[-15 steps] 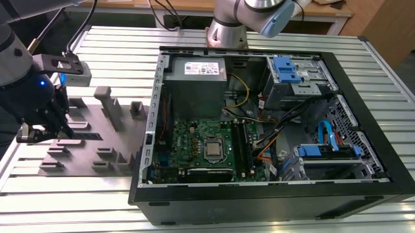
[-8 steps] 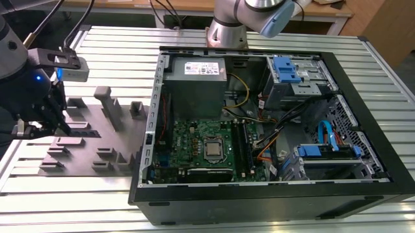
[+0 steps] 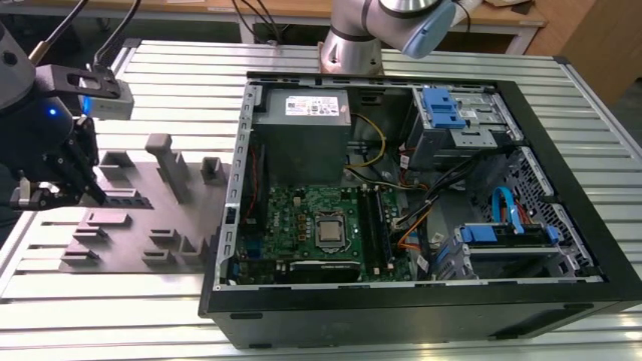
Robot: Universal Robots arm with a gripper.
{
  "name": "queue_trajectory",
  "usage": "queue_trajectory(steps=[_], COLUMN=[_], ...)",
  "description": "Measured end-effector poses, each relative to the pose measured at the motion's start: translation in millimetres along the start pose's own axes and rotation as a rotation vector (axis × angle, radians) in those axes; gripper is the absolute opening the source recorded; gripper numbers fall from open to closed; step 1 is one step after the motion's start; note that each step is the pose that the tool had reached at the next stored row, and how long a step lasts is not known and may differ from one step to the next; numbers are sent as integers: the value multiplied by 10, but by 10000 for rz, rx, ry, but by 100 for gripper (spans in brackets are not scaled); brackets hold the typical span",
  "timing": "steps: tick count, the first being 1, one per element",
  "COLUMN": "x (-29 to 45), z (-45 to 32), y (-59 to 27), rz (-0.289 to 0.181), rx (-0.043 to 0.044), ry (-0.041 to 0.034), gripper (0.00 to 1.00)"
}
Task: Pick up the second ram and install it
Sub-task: 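Pick up the second ram and move it above second insertion slot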
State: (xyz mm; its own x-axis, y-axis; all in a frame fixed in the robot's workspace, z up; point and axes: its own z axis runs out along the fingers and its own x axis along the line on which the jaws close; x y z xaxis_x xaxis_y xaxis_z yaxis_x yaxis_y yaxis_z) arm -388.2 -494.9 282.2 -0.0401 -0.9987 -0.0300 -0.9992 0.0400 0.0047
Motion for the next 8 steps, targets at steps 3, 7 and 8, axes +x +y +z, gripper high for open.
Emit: queue_trajectory(steps=[3,7,8], x=[-1,-3,-4], z=[-42,-99,-113], y=[0,1,1], rz=[0,0,1], rx=[0,0,0], ry=[0,0,0], gripper=[14,14,14])
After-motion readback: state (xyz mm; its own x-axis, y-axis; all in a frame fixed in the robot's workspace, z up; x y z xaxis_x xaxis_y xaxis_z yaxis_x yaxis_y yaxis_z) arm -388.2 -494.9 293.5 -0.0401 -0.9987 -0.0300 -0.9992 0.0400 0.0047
